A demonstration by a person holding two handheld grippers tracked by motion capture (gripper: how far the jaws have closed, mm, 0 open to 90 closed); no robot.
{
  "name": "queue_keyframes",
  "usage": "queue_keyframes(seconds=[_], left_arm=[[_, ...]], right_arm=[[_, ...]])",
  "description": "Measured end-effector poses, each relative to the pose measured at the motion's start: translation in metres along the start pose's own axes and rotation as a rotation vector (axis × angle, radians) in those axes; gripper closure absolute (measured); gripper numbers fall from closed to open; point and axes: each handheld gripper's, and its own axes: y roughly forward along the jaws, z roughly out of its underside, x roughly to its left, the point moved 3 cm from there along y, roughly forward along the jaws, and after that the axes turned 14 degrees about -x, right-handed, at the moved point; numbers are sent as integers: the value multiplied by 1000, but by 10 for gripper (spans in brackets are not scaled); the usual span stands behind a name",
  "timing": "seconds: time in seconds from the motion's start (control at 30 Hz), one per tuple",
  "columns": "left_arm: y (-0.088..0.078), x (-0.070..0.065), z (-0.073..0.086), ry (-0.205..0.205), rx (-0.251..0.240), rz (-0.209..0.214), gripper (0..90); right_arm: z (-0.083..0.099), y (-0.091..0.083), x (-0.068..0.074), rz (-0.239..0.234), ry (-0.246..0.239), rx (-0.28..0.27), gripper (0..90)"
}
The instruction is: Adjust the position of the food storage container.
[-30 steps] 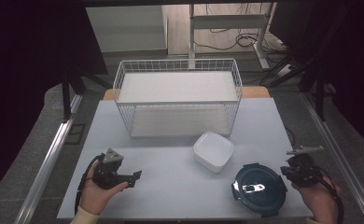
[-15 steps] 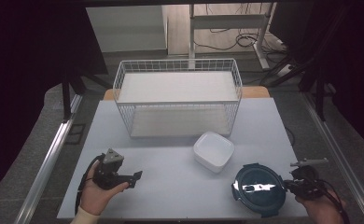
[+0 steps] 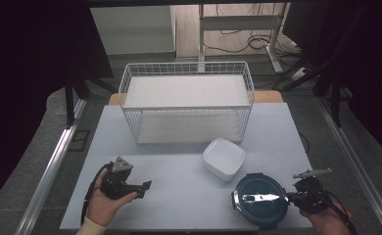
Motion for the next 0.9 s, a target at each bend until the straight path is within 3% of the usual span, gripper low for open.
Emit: queue_keyframes(seconds=[0.37, 0.7, 0.9], left_arm=[[2, 0, 1, -1, 4, 5, 152], [4, -2, 2, 2, 10, 9, 152], [4, -2, 2, 2, 10, 11, 152]], right_arm=[[-2, 5, 9, -51, -34, -30, 897], [-1, 17, 19, -83, -108, -6, 896], [-5, 18, 16, -99, -84, -36, 896]])
